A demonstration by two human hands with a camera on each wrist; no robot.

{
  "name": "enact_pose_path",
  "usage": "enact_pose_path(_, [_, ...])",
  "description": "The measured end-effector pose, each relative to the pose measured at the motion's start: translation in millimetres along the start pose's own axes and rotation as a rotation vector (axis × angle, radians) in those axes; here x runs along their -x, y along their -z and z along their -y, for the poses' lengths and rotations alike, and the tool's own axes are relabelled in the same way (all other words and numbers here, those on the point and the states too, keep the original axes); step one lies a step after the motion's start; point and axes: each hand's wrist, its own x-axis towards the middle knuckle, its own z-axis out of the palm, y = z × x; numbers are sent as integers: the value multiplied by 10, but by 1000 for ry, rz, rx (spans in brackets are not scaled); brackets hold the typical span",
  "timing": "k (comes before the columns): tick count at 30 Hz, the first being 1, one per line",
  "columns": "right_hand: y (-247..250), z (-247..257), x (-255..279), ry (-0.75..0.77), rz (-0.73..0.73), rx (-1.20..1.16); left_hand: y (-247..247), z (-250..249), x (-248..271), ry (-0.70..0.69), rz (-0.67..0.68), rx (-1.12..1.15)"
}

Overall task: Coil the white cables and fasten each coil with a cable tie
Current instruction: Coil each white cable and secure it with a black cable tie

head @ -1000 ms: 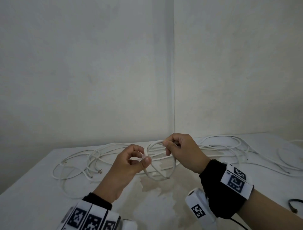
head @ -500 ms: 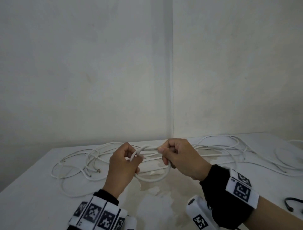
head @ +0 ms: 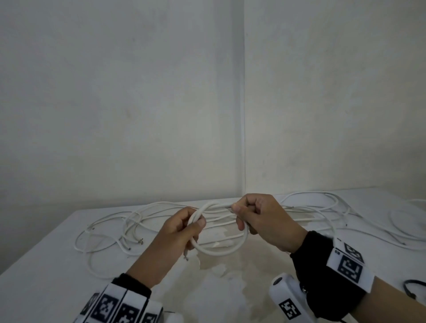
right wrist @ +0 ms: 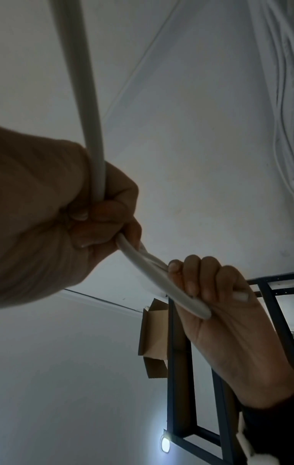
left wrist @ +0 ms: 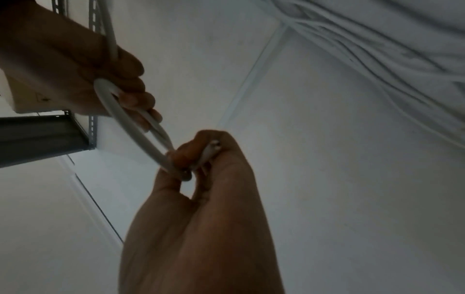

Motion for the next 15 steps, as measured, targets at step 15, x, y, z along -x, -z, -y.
enact_pose_path(15, [27,-29,-128,55,-87,5,-103,-94,-17,61,-26,293])
